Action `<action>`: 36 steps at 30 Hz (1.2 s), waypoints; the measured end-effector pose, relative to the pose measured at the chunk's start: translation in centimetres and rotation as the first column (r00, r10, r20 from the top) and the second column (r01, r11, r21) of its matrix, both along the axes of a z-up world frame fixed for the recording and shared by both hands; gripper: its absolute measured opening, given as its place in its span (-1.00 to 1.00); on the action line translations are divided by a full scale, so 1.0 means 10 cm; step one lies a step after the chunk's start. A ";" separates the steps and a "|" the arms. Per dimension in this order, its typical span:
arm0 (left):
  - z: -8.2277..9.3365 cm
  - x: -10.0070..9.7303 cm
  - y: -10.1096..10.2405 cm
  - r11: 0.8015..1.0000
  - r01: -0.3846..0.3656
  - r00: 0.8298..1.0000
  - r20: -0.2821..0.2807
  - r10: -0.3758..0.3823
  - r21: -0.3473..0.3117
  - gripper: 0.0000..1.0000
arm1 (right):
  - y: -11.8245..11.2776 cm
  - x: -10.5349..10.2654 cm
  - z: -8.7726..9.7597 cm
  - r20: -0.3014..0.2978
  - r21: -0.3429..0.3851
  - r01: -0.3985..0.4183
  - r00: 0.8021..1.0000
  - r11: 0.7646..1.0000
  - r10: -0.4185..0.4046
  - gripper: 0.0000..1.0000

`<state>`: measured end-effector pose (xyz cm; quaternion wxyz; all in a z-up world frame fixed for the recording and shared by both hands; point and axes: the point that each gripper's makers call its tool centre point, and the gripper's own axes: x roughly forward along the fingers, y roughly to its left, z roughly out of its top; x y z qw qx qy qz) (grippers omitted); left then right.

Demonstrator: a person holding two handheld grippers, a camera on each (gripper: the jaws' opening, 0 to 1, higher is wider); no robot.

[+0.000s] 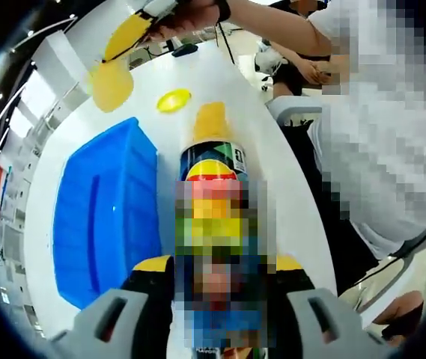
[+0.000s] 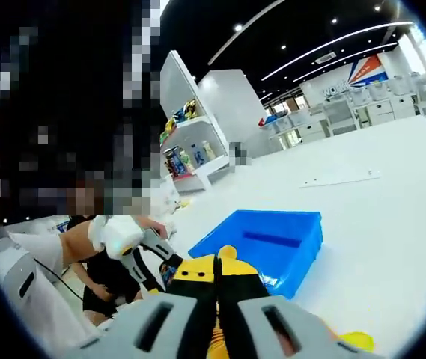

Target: Open the lid of the chip container on the table, take out the chips, place them into the box in front of the container, and close the lid

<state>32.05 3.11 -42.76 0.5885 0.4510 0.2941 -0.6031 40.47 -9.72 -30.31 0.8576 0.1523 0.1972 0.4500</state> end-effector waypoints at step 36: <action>0.02 0.01 0.16 1.000 0.002 1.000 0.001 -0.002 0.021 -0.03 | 0.77 0.96 -0.77 -0.154 -0.158 0.142 0.974 0.977 -0.166 -0.98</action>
